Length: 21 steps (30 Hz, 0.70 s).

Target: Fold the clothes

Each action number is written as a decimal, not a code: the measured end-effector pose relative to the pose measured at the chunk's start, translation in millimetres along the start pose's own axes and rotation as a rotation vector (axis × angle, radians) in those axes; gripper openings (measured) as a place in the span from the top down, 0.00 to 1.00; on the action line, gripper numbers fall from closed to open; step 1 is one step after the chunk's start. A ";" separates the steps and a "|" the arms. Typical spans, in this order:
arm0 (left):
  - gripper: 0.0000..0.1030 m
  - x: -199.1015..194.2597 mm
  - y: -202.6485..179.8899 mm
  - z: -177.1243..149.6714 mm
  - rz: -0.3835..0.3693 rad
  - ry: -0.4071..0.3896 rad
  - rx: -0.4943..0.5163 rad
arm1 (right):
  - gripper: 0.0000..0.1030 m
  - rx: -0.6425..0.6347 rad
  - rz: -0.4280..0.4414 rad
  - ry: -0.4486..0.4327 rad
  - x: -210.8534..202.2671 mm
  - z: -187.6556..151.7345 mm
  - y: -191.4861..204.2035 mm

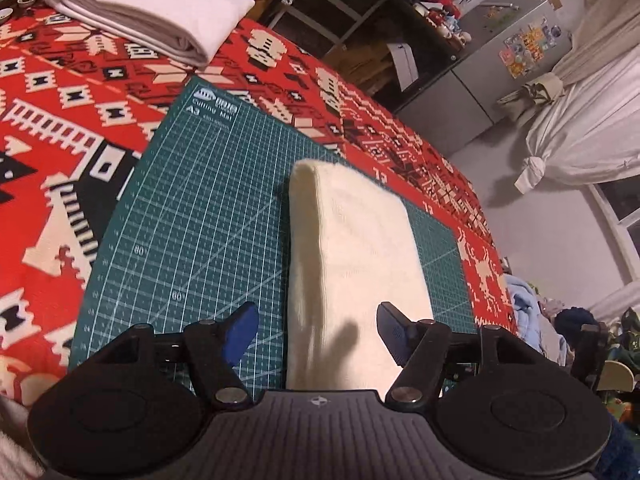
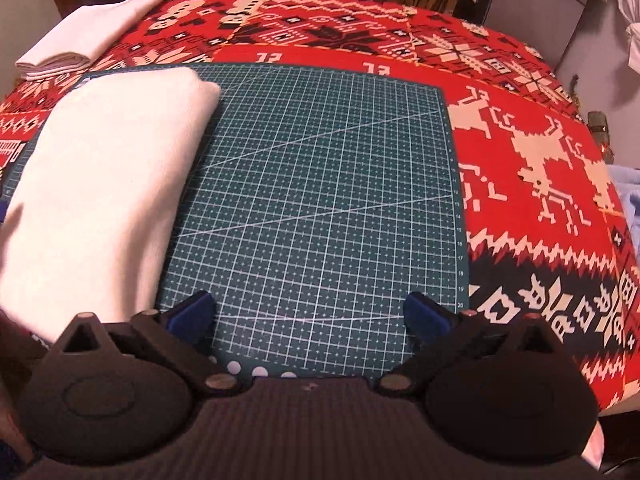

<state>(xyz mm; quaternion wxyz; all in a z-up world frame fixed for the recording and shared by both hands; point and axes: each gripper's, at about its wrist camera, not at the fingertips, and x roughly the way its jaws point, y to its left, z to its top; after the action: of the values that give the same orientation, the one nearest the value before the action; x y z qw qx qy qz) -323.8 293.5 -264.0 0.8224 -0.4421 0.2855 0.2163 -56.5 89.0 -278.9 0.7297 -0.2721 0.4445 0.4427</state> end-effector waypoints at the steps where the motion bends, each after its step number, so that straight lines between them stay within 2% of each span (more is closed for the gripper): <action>1: 0.38 -0.4 0.6 1.8 -0.006 -0.007 -0.002 | 0.00 -0.005 0.000 -0.002 -0.4 -0.6 0.1; 5: 0.38 2.5 3.1 13.4 -0.026 -0.027 -0.010 | 0.00 -0.002 -0.007 -0.003 -0.2 1.2 1.0; 7: 0.38 6.3 5.4 22.0 -0.048 -0.033 -0.021 | 0.00 0.019 -0.020 -0.032 -0.9 -1.5 2.2; 9: 0.38 10.8 8.3 31.6 -0.078 -0.040 -0.036 | 0.00 0.018 -0.014 -0.021 -0.3 0.1 2.1; 10: 0.39 13.6 10.8 37.2 -0.102 -0.043 -0.044 | 0.01 0.016 0.006 -0.010 -1.8 2.3 -0.4; 14: 0.39 34.9 26.5 61.8 -0.197 -0.034 -0.107 | 0.01 0.081 0.118 -0.071 -16.9 16.9 -14.1; 17: 0.47 55.2 35.4 75.1 -0.248 -0.002 -0.150 | 0.09 0.098 0.173 -0.110 -24.1 35.1 -15.7; 19: 0.61 68.5 39.6 81.9 -0.277 0.024 -0.174 | 0.19 0.111 0.202 -0.120 -23.8 50.3 -16.6; 21: 0.69 75.7 41.7 85.3 -0.291 0.025 -0.178 | 0.33 0.118 0.229 -0.127 -21.9 65.5 -16.8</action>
<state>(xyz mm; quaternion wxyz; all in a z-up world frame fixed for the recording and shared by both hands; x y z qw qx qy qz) -269.2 395.4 -301.2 0.7990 -0.5525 0.2083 0.1141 -19.6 124.2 -229.5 0.7158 -0.1477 0.4506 0.5126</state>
